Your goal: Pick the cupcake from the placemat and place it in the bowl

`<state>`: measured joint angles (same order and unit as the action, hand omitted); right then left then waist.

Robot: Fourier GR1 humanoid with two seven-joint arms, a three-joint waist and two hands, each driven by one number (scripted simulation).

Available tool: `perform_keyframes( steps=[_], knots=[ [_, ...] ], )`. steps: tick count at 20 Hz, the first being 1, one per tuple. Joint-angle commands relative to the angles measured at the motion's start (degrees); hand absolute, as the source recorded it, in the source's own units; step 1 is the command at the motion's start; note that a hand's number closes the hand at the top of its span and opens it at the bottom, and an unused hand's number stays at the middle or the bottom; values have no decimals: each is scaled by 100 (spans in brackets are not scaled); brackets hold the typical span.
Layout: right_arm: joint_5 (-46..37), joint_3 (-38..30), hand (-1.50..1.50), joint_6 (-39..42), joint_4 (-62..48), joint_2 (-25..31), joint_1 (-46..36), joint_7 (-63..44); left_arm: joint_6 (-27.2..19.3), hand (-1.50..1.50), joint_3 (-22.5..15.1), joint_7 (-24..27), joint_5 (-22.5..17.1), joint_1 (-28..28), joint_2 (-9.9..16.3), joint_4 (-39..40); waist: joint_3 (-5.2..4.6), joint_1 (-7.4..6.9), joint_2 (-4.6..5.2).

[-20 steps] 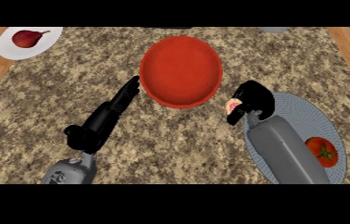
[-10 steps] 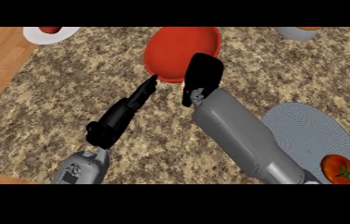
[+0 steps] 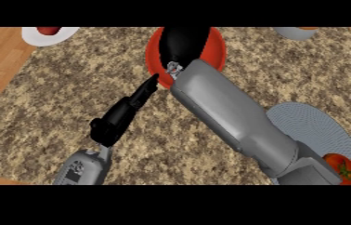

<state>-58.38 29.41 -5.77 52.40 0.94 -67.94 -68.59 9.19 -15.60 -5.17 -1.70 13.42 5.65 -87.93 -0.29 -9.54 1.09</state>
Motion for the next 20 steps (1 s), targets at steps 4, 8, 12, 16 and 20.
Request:
perform_keyframes(
  steps=[4, 8, 12, 16, 20],
  knots=[
    [-357, -380, 150, -881, -605, -90, -644, -1532, -38, 0, -19, 152, 35, -183, -40, 92, -3, 72, 33],
    [-549, -245, 150, -755, -1075, -90, -710, -1656, -16, 0, 229, 113, -14, 39, 96, 146, -1, 230, 10],
    [-1054, -258, 150, -989, -1631, -90, -647, -1658, 1, 0, 356, 58, -81, 1, 182, 103, 7, 380, -8],
    [-1255, -160, 150, -1188, -1907, -90, -583, -1660, -223, 0, 230, 2, 48, 31, -58, 82, 17, 443, -10],
    [-516, -874, 150, -926, -2176, -90, -345, -1310, -122, 0, 327, 97, -18, -157, 95, -7, 24, 413, 17]
  ],
)
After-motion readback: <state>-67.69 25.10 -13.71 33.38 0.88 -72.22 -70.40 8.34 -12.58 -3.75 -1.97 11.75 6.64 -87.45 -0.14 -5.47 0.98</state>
